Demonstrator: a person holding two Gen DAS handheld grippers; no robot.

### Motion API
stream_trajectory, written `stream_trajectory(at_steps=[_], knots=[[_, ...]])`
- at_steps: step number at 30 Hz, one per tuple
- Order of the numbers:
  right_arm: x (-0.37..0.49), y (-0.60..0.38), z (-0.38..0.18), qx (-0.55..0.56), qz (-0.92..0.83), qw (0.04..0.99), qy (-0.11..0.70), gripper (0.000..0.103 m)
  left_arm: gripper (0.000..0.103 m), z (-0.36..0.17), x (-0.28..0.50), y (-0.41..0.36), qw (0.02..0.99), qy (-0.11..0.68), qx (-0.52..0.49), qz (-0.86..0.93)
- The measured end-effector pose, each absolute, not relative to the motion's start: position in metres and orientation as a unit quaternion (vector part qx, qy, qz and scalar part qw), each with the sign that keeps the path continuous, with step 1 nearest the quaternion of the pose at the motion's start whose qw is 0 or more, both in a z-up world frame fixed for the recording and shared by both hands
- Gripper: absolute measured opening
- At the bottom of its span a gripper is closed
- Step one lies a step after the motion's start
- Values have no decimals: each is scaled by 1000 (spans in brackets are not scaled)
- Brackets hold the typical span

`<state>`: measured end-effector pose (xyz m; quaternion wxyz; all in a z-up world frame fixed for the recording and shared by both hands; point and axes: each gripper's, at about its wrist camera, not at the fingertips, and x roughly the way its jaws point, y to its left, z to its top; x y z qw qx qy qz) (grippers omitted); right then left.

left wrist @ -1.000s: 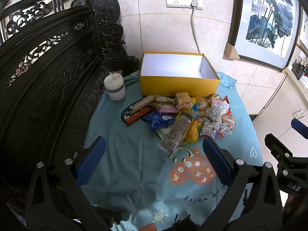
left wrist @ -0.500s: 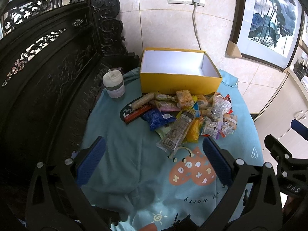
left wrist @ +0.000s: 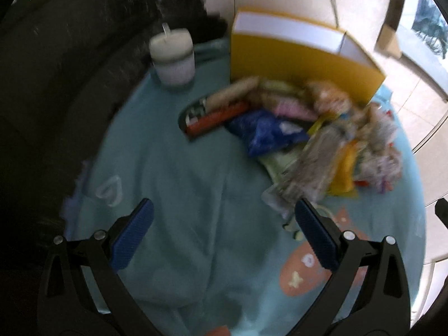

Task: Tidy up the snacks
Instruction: 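Grasp the clear snack bar with the left tool while the right grasps a white packet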

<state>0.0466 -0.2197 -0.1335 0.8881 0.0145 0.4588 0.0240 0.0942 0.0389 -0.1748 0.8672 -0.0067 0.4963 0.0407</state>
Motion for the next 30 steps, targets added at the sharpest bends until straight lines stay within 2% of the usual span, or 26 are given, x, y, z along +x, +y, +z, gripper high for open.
stream_trajectory(at_steps=[5, 13, 20, 24, 25, 26, 30], knots=[[67, -233, -158, 25, 15, 880, 474, 102, 101, -199, 110, 8, 872, 489, 31, -2], [85, -236, -155, 7, 10, 882, 470, 102, 101, -217, 120, -41, 879, 464, 79, -80], [108, -238, -159, 7, 11, 884, 468, 102, 100, -238, 139, -41, 878, 461, 39, -122], [136, -242, -162, 40, 14, 884, 466, 102, 81, -242, 138, -33, 878, 453, 15, -150], [143, -242, -163, 49, 13, 883, 467, 102, 62, -242, 138, -32, 880, 452, 22, -148], [152, -243, -165, 60, 12, 882, 468, 102, 55, -244, 138, -30, 880, 454, 36, -134], [186, -241, -176, 80, 1, 875, 477, 102, 51, -246, 139, -23, 878, 454, 26, -145]])
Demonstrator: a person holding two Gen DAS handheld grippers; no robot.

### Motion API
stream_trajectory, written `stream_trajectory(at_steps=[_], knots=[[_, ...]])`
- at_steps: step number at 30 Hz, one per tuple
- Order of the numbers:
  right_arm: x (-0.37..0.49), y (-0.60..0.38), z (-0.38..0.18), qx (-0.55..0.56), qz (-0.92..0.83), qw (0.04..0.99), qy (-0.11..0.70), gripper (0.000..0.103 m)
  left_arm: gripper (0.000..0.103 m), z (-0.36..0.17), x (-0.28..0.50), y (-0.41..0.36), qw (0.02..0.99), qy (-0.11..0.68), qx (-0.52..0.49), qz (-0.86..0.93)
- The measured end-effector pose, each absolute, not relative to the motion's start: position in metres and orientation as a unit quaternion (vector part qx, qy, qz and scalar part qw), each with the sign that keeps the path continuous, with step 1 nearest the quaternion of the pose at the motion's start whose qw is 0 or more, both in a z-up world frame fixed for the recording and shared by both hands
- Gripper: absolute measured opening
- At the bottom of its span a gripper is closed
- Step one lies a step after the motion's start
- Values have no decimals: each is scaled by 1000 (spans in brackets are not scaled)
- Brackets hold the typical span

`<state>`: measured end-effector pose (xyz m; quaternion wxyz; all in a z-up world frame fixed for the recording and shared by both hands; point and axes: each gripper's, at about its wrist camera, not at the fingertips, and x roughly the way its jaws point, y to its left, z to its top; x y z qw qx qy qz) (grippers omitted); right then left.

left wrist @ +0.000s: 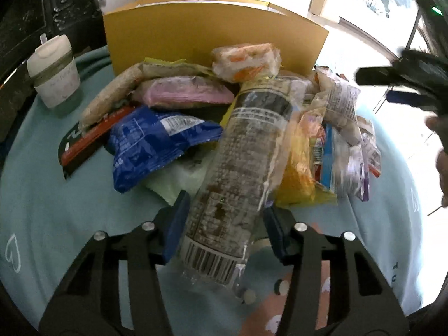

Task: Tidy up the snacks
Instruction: 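Grasp the clear snack bar with the left tool while the right grasps a white packet, then carry both snacks into the yellow box and open both tools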

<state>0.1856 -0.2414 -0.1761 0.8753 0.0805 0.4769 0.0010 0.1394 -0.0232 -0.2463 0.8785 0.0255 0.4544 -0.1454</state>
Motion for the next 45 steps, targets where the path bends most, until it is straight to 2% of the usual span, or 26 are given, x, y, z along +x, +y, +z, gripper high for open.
stream_trajectory(at_steps=[2, 4, 6, 9, 14, 21, 34, 39, 45], knots=[[200, -238, -187, 81, -8, 868, 490, 102, 44, -246, 138, -24, 878, 453, 25, -153], [211, -233, -198, 82, -1, 858, 508, 89, 39, -246, 138, -26, 878, 451, 24, -158], [217, -224, -208, 55, -6, 849, 525, 54, 39, -246, 138, -26, 878, 451, 23, -159], [218, -222, -210, 52, 9, 851, 522, 42, 36, -246, 130, -28, 880, 446, 22, -164], [209, -233, -203, 69, 35, 858, 508, 31, 33, -247, 123, -16, 880, 442, 5, -171], [186, -242, -194, 67, 48, 867, 491, 28, 30, -241, 116, -10, 882, 434, -8, -181], [142, -246, -146, 96, 82, 887, 445, 28, 30, -176, 94, 9, 910, 372, -36, -177], [128, -239, -108, 95, 112, 897, 418, 28, 30, -141, 89, 9, 920, 345, -40, -184], [137, -237, -45, 98, 143, 912, 373, 28, 30, -70, 114, 7, 938, 299, -58, -167]])
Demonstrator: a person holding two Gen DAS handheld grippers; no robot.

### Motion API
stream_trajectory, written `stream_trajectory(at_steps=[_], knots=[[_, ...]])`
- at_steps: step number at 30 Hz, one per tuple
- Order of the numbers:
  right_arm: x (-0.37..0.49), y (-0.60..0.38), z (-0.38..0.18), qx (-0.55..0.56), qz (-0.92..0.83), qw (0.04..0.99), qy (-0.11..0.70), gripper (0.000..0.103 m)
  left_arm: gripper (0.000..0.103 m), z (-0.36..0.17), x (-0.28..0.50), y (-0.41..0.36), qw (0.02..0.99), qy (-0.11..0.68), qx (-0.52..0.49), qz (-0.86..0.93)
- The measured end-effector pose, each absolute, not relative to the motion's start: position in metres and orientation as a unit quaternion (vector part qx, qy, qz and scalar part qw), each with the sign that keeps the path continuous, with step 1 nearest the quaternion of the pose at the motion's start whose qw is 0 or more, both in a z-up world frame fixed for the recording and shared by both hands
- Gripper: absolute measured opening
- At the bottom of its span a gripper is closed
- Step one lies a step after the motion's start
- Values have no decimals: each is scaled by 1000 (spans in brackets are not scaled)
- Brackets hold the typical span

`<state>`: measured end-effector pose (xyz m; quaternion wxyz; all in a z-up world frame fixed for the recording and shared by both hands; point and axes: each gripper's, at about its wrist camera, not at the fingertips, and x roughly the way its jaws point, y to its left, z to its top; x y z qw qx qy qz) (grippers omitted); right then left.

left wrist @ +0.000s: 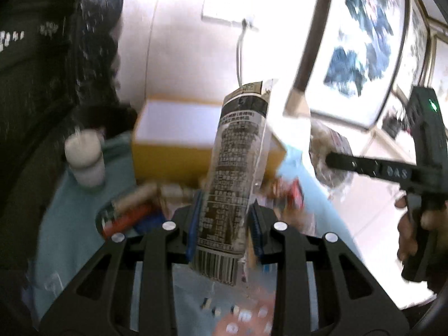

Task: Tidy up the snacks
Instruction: 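Carry both snacks into the yellow box and open both tools, then grasp the yellow bag with the left tool while the right grasps a red-white packet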

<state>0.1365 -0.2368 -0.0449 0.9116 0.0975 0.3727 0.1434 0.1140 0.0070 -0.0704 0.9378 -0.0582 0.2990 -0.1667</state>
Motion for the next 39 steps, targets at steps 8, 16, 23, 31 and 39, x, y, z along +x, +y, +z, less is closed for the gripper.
stream_trajectory(at_steps=[8, 16, 23, 31, 39], knots=[[220, -225, 34, 76, 165, 928, 325, 29, 33, 7, 216, -12, 952, 270, -50, -137], [304, -233, 24, 85, 131, 915, 371, 77, 96, 5, 301, -3, 949, 307, -19, -64], [251, -229, -6, 43, 143, 912, 383, 77, 96, -20, 249, 18, 948, 310, -40, -49], [151, -240, -104, 53, 115, 888, 442, 77, 96, -136, 144, 1, 917, 393, 12, -70], [103, -252, -192, 53, 62, 856, 511, 77, 96, -203, 85, -34, 901, 410, 64, -127]])
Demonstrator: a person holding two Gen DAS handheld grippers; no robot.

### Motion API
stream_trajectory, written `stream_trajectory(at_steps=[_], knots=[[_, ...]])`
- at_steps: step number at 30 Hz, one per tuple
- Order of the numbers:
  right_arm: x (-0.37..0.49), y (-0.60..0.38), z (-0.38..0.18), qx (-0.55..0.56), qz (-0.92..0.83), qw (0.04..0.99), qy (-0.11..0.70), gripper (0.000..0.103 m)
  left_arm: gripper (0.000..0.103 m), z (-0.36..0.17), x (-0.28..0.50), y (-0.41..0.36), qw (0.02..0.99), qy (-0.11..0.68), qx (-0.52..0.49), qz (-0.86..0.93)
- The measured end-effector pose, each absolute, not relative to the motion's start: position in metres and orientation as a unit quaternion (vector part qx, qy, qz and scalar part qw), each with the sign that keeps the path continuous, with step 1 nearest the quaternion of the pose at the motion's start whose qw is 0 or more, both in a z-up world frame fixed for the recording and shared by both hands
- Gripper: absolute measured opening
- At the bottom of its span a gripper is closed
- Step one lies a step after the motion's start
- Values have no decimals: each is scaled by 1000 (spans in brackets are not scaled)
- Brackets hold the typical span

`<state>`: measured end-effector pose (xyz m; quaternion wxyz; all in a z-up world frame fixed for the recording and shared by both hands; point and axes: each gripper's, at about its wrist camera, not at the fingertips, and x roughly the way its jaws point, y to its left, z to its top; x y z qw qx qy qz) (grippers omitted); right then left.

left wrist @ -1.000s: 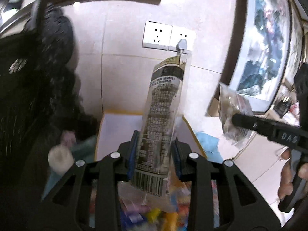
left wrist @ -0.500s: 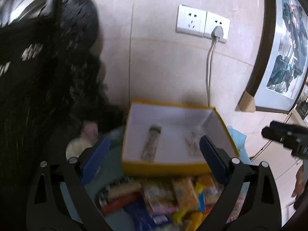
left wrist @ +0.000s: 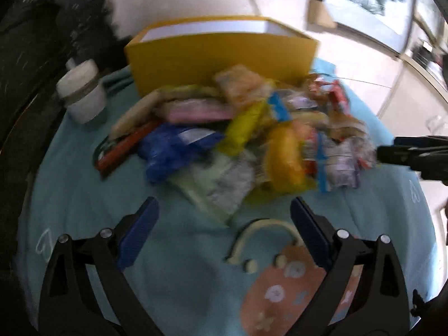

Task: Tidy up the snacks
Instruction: 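Grasp the yellow bag with the left tool while the right grasps a red-white packet, then lower both snacks into the yellow box and release them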

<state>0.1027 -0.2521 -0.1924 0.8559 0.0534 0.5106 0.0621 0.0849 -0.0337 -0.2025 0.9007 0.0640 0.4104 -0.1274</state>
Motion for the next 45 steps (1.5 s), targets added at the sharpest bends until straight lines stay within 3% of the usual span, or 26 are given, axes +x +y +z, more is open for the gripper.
stream_trajectory(at_steps=[8, 16, 17, 18, 20, 21, 22, 24, 34, 45], knots=[[117, -260, -203, 49, 43, 857, 512, 77, 96, -195, 111, -75, 906, 379, 70, -173], [133, -271, -231, 52, 17, 839, 542, 77, 95, -228, 138, -91, 895, 407, 79, -165], [135, -271, -235, 49, 14, 836, 547, 77, 91, -234, 141, -94, 890, 416, 86, -163], [138, -270, -241, 49, 13, 832, 553, 77, 72, -239, 144, -94, 886, 425, 88, -165], [142, -266, -249, 43, 16, 826, 562, 75, 61, -243, 146, -92, 886, 423, 89, -166], [142, -262, -250, 26, 16, 828, 559, 69, 54, -242, 147, -89, 885, 424, 75, -176], [141, -257, -248, 11, 21, 833, 553, 44, 43, -241, 147, -87, 884, 423, 69, -185], [142, -256, -247, 19, 34, 830, 556, 36, 41, -239, 143, -86, 879, 422, 65, -211], [133, -255, -223, 28, 53, 846, 530, 35, 40, -227, 125, -56, 880, 414, 17, -233], [121, -246, -137, 53, 98, 882, 458, 35, 40, -145, 103, -26, 918, 335, -17, -213]])
